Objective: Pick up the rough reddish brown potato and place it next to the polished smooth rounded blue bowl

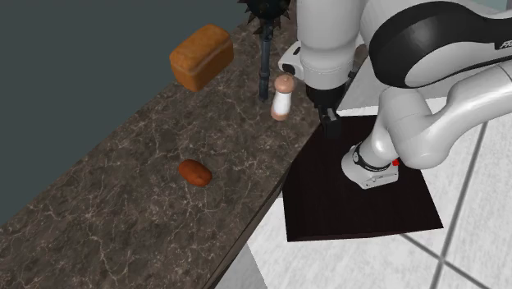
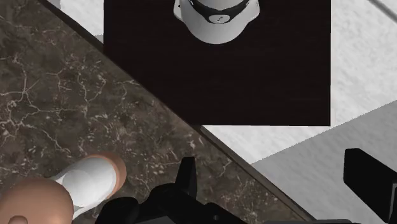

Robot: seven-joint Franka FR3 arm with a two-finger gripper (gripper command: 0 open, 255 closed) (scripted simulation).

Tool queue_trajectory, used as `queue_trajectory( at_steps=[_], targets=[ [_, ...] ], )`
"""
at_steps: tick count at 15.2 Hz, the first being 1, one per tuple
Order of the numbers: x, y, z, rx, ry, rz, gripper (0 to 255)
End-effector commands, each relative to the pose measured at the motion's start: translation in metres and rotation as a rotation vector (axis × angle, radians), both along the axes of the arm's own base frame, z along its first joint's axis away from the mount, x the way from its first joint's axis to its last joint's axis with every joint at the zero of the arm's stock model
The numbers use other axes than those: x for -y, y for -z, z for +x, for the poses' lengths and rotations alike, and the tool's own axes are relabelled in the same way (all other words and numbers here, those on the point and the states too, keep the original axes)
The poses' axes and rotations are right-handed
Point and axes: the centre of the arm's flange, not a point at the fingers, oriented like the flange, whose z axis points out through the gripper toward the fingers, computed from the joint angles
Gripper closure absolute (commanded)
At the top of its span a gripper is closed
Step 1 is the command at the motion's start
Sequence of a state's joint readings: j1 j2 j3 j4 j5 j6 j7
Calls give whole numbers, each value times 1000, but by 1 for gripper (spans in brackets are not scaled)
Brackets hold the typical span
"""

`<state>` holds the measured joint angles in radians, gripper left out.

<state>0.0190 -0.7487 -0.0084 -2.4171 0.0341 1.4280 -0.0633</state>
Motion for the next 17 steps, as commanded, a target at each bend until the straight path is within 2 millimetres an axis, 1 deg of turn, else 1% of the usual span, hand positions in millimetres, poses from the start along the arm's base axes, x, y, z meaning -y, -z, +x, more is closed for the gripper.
queue_trajectory(
  at_steps=[1,9,17],
  targets=[
    [0,0,0,0,0,0,0],
    [-27,41,99,-51,136,-3,0],
    [-40,86,199,-102,271,-7,0]
  ],
)
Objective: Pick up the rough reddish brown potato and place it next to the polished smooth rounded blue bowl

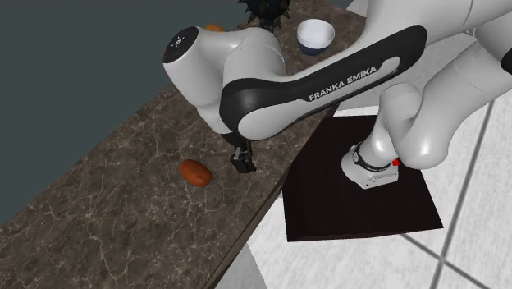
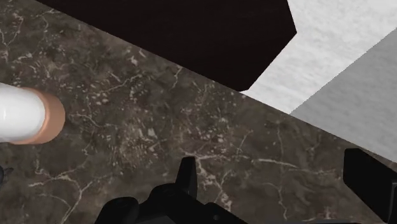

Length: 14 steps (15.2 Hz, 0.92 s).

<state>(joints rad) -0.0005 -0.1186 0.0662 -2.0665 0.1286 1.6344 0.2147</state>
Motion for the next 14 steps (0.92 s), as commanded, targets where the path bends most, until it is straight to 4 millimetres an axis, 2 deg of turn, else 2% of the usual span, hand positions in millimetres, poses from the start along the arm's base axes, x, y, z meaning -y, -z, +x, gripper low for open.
queue_trajectory(
  at_steps=[1,7,14],
  targets=[
    [-2,15,26,-13,35,-1,0],
    [-2,54,100,-51,137,-4,0],
    [8,102,184,-96,256,-7,0]
  ],
)
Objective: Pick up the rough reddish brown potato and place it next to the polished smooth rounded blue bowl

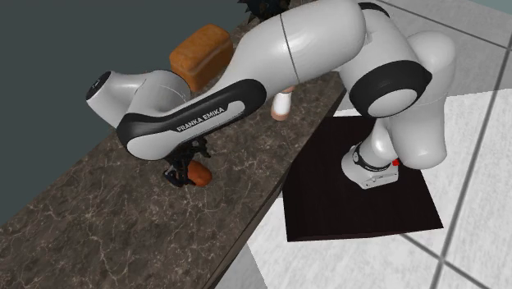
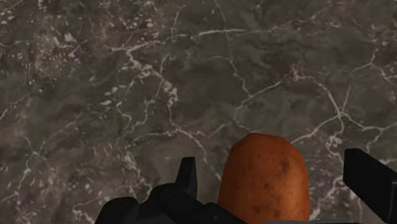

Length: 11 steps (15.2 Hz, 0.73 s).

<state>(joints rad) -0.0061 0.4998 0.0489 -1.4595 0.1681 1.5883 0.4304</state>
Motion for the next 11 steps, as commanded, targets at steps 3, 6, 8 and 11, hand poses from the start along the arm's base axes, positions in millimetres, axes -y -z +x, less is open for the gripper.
queue_trajectory(
  at_steps=[3,6,8,11],
  targets=[
    [3,25,17,-12,31,-1,0],
    [0,40,11,-12,31,-1,0],
    [-2,49,7,-12,31,-1,0],
    [-2,52,6,-12,31,-1,0]
  ],
)
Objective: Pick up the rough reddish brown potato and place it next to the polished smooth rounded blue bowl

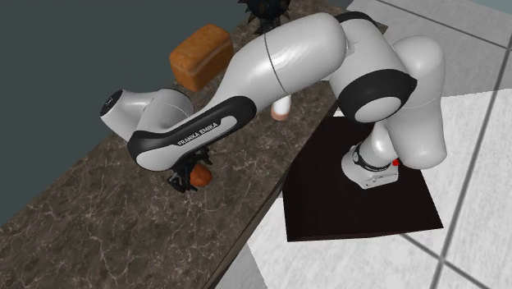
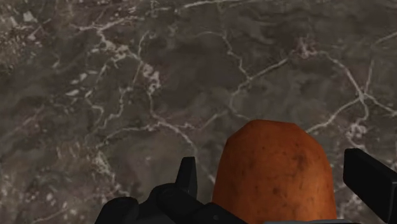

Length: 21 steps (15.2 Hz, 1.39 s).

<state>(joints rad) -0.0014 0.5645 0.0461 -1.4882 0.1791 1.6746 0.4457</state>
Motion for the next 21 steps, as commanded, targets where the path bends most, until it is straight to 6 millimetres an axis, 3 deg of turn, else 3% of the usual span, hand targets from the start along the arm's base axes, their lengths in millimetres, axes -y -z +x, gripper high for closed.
queue_trajectory(
  at_steps=[1,5,6,15,21],
  targets=[
    [-1,1,0,0,0,0,0],
    [-1,1,0,0,0,0,0],
    [-1,1,0,0,0,0,255],
    [-1,1,0,0,0,0,255],
    [-1,-31,0,0,0,0,255]
  ],
)
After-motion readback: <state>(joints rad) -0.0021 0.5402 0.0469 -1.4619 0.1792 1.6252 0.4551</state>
